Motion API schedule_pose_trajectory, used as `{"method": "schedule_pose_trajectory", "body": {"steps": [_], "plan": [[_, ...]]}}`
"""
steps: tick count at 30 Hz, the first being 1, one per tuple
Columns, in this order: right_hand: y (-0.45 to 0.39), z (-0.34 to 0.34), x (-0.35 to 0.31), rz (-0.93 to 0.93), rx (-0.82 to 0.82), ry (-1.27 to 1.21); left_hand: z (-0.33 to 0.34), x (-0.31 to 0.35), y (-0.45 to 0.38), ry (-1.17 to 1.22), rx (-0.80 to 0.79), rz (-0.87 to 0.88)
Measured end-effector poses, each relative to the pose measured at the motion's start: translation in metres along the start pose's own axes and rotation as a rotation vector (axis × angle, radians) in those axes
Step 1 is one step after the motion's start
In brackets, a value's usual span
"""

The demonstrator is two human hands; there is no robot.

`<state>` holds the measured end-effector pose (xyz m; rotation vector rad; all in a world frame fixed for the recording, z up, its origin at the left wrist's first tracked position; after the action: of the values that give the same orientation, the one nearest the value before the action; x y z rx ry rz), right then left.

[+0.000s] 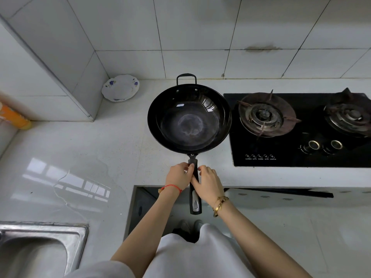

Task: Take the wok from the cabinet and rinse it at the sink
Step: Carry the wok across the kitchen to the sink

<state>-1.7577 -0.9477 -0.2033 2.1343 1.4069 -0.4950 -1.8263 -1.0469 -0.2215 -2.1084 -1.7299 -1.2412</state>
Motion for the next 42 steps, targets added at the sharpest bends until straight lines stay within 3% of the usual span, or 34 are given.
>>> {"method": "schedule_pose_trajectory", "body": {"steps": [9, 21, 27, 42], "plan": [[-0.006, 0.025, 0.003, 0.165, -0.156, -0.165, 0.007, -0.007, -0.017, 0.099, -0.087, -0.071], [-0.004, 0.041, -0.001, 0.439, -0.07, -0.557, 0.018, -0.013, -0.02, 0.258, -0.167, -0.092], [-0.001, 0.034, -0.005, 0.403, 0.032, -0.482, 0.019, -0.012, -0.019, 0.317, -0.174, -0.092], [0.007, 0.025, -0.015, 0.334, 0.034, -0.445, 0.005, -0.011, 0.0, 0.353, -0.084, -0.102]]}}
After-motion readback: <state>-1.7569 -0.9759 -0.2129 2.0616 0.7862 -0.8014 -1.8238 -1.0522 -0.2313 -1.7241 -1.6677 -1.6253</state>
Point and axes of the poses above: each hand's wrist, its own y-axis away from the middle knuckle, its own z-axis out of the palm, x = y × z, the point moved 7 cm from there along -y, towards the middle knuckle, and after that the axes turned 1 degree about -y, right-handed, at the moved point
